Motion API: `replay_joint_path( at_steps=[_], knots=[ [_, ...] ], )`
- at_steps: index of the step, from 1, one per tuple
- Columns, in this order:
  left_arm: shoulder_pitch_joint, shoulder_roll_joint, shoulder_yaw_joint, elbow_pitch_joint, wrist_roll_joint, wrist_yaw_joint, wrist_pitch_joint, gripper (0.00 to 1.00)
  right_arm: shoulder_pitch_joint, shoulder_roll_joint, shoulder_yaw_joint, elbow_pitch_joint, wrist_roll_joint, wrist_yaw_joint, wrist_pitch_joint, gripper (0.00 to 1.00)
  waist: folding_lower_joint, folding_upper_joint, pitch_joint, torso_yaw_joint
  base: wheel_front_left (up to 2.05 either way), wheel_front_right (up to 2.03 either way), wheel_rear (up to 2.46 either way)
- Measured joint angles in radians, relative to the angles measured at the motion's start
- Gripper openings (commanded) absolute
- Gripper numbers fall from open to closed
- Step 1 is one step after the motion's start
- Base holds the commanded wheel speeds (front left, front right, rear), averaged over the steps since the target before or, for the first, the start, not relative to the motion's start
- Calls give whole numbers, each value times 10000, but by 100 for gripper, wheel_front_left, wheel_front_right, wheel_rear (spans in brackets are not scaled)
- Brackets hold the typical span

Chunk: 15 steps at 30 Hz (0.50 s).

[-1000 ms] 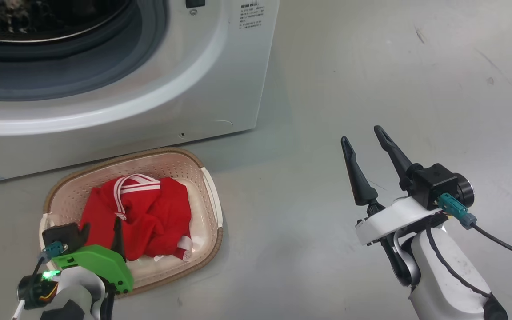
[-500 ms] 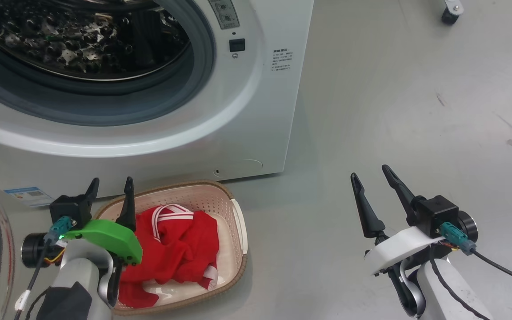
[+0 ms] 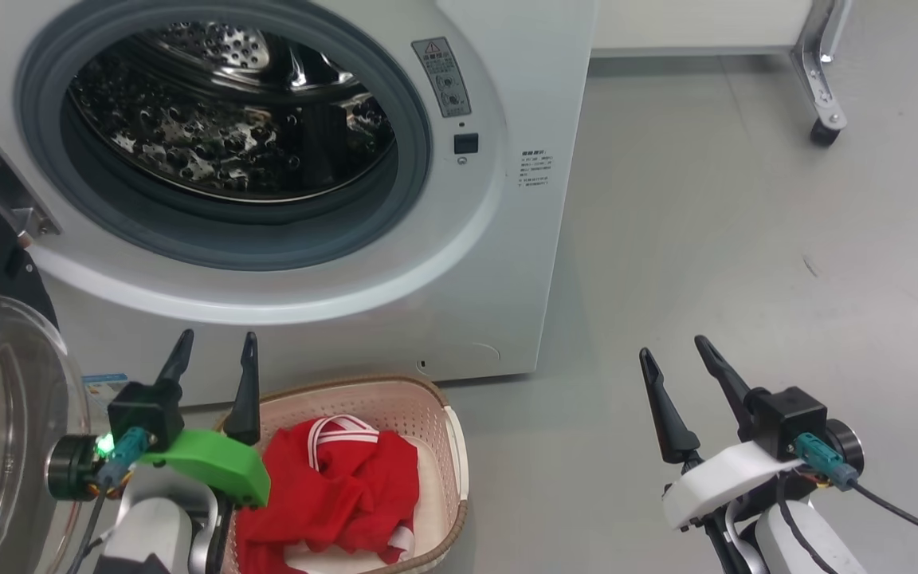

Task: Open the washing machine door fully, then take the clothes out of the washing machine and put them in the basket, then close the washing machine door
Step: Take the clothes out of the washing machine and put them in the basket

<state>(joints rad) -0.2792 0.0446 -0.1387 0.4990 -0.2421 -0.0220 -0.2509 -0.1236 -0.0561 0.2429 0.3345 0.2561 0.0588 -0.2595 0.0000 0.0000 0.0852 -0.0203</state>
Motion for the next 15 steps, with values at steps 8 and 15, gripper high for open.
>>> replay_joint_path(
  at_steps=[8, 15],
  knots=[
    [1239, 13, -96, -569, 161, 182, 0, 100, 442, 8, -23, 25, 0, -82, 0, 100, 0, 0, -609, 93, 0, 0, 0],
    [2131, 23, -184, -1089, 165, 359, 2, 100, 821, 27, -69, -12, -2, -96, 0, 100, 0, 0, -953, 111, 0, 0, 0]
  ],
)
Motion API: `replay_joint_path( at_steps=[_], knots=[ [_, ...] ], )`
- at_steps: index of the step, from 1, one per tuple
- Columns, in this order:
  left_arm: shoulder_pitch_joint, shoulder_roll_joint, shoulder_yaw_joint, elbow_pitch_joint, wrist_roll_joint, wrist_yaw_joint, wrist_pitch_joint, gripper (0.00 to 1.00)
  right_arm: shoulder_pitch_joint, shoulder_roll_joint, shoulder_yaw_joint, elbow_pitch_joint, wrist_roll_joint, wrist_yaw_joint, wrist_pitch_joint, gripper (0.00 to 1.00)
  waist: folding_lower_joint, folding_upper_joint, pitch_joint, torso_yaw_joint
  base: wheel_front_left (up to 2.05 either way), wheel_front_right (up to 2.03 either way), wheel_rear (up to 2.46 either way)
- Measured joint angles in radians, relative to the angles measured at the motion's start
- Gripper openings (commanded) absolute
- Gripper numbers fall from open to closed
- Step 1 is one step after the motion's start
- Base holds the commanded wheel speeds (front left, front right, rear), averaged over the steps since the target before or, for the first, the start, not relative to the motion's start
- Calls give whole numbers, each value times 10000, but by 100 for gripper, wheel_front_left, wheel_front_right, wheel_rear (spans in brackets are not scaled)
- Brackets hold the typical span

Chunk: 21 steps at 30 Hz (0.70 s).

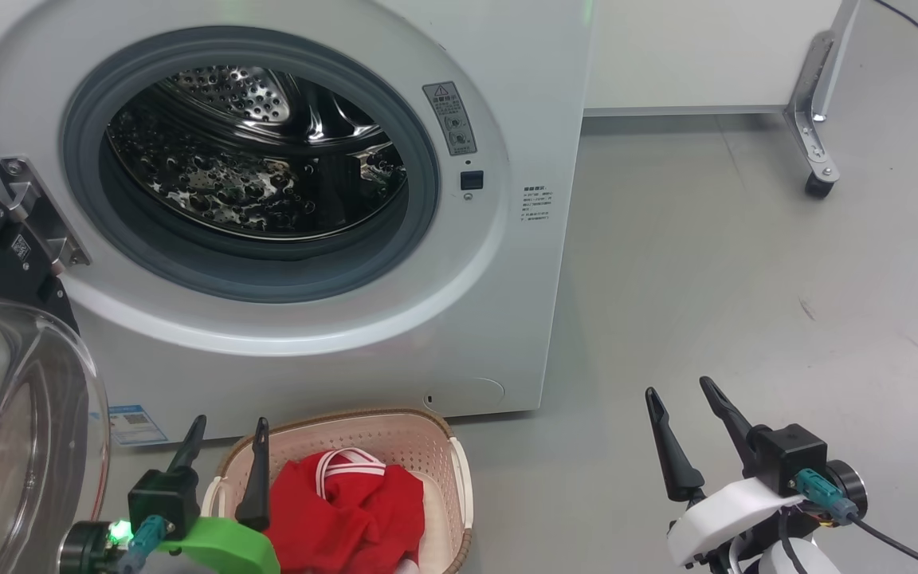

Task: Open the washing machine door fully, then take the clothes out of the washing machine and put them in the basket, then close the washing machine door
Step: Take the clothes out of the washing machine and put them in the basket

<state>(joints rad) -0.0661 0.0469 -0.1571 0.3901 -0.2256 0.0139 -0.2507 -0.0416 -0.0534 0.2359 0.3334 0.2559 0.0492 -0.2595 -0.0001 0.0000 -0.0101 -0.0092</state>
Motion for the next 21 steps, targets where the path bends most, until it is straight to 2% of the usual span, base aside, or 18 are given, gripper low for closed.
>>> replay_joint_path(
  at_steps=[21],
  knots=[
    [952, 36, -88, -1404, 75, 307, 307, 100, 129, 44, -17, -169, -12, -4, 0, 100, 0, 0, -50, -40, 0, 0, 0]
  ],
)
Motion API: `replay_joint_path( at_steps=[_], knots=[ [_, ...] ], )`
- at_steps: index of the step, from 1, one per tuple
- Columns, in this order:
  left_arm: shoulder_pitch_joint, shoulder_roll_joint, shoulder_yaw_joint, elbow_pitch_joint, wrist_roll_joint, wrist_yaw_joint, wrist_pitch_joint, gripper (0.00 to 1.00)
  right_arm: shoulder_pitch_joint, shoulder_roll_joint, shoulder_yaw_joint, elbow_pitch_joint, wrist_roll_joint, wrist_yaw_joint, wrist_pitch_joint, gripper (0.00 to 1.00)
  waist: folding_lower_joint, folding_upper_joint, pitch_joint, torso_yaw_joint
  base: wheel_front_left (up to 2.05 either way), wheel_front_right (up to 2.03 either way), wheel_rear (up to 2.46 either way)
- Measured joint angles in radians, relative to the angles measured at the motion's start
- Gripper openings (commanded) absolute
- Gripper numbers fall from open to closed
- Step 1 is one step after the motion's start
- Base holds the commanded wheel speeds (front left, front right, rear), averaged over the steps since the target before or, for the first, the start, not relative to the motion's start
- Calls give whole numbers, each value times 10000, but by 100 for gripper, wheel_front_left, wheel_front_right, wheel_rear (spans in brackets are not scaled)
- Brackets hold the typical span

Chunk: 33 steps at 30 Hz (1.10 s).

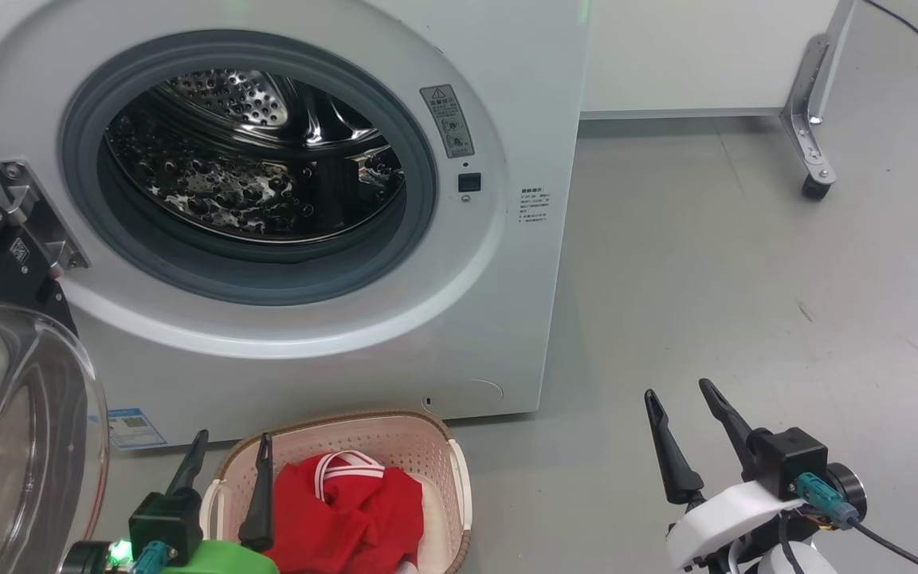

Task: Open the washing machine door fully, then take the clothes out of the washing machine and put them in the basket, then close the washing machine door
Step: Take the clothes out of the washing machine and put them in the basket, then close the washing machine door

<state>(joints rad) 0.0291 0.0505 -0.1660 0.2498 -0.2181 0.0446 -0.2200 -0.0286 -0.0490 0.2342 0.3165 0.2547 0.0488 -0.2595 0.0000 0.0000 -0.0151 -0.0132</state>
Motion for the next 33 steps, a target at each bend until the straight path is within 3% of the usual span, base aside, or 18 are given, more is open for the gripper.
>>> replay_joint_path(
  at_steps=[18, 33],
  knots=[
    [463, 46, -17, -780, 130, 132, 345, 100, 174, 2, -2, -75, -19, 2, 0, 100, 0, 0, 26, -81, -1, 3, -2],
    [733, 90, -96, -1331, 211, 221, 619, 100, 174, 12, -21, -86, -19, 4, 0, 100, 0, 0, 2, -90, -36, 61, -25]
  ],
)
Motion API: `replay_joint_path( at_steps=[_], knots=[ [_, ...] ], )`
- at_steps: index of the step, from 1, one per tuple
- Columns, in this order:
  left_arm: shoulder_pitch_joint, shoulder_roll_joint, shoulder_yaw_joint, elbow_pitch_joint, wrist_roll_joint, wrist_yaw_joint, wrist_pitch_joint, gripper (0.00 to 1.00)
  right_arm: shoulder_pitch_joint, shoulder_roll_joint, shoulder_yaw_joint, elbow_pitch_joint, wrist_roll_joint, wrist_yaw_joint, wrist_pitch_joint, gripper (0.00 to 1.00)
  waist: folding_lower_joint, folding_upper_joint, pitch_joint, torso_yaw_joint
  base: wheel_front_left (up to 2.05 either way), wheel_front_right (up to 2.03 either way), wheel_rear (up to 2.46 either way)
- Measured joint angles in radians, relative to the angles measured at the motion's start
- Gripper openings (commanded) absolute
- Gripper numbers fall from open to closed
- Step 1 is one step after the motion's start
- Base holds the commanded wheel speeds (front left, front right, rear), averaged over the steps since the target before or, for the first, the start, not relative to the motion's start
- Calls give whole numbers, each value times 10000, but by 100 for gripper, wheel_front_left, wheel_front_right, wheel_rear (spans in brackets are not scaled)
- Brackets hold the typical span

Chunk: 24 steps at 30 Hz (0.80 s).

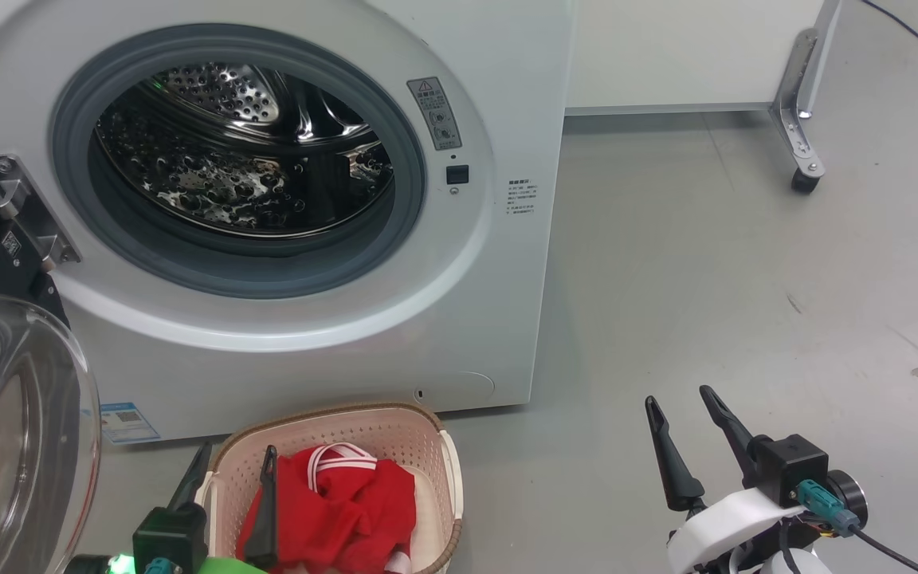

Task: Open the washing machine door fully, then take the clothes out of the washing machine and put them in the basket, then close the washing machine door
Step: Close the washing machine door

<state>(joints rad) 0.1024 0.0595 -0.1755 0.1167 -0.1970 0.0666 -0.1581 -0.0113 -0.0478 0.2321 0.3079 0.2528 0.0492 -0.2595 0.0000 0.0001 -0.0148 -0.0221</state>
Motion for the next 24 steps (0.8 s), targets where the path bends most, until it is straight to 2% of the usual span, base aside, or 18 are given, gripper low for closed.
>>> replay_joint_path(
  at_steps=[24],
  knots=[
    [224, 115, -180, -619, 36, 25, 336, 100, 0, 8, -25, -8, 0, -2, 0, 100, 0, 0, 96, -26, -98, 98, 0]
  ],
)
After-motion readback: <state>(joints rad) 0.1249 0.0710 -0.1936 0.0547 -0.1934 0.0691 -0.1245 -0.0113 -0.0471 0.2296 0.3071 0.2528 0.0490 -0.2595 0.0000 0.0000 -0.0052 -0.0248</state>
